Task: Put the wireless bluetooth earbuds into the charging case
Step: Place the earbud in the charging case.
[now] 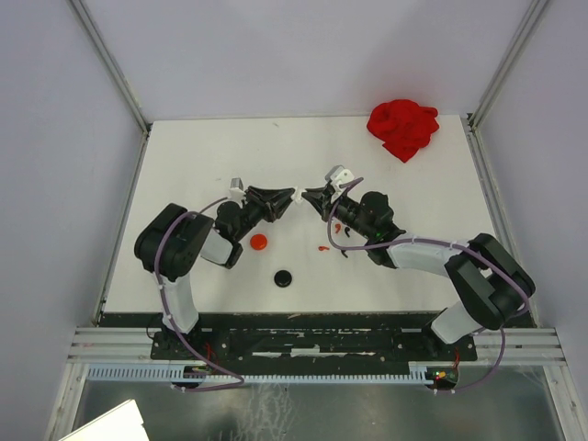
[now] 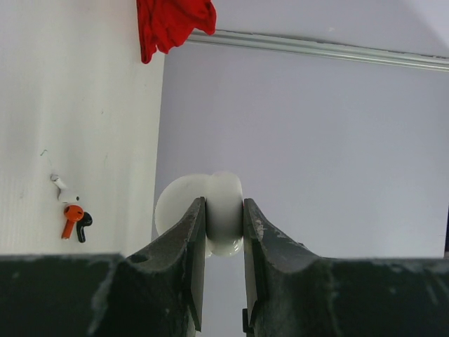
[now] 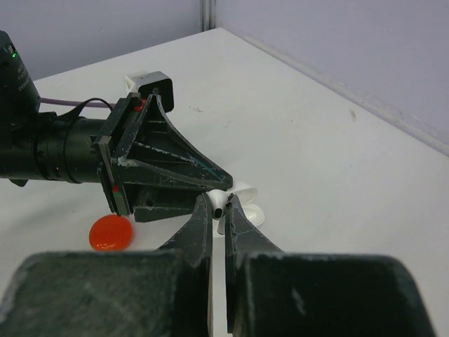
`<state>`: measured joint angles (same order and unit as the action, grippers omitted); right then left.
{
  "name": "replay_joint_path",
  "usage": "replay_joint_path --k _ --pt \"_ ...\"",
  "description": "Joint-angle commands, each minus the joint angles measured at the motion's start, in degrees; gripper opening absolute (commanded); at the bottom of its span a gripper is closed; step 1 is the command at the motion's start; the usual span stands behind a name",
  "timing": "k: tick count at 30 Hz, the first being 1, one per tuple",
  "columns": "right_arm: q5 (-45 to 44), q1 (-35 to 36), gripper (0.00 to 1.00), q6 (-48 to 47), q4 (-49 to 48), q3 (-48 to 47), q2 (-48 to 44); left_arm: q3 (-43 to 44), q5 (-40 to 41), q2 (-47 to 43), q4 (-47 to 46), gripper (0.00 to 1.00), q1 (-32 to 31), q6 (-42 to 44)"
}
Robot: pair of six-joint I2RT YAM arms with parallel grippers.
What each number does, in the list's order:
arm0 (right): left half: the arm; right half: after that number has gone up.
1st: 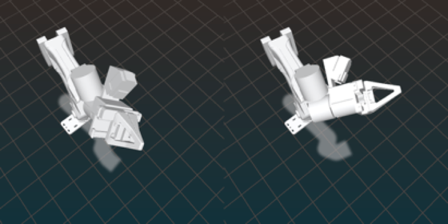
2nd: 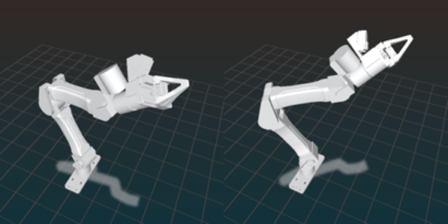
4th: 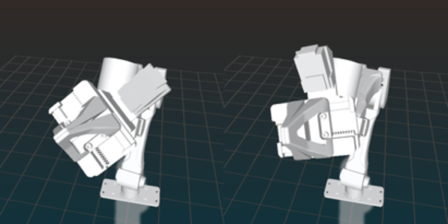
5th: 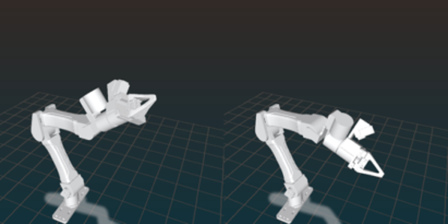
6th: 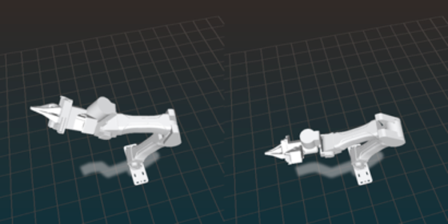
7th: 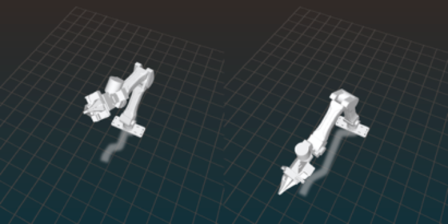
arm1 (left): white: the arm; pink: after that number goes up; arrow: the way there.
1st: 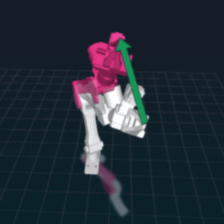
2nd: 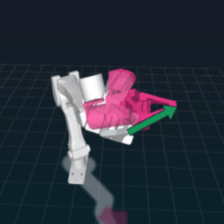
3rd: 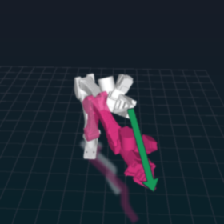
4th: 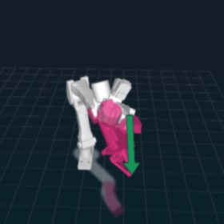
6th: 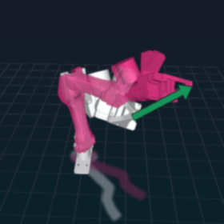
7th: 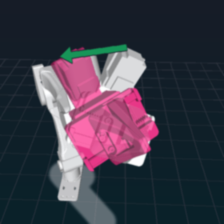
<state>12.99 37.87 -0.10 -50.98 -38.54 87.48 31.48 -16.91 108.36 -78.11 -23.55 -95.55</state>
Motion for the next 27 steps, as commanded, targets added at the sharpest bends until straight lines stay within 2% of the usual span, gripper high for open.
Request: replay_joint_path --k 1,27 --pt "0.75 0.16 0.02 0.10 -8.22 0.36 1.49 0.96 -1.65 1.35 -8.17 0.03 -0.36 -4.10" --pt "-1.16 0.16 0.02 -0.58 -10.34 1.42 3.88 1.88 -4.26 1.70 -12.92 0.03 -1.80 -5.80"
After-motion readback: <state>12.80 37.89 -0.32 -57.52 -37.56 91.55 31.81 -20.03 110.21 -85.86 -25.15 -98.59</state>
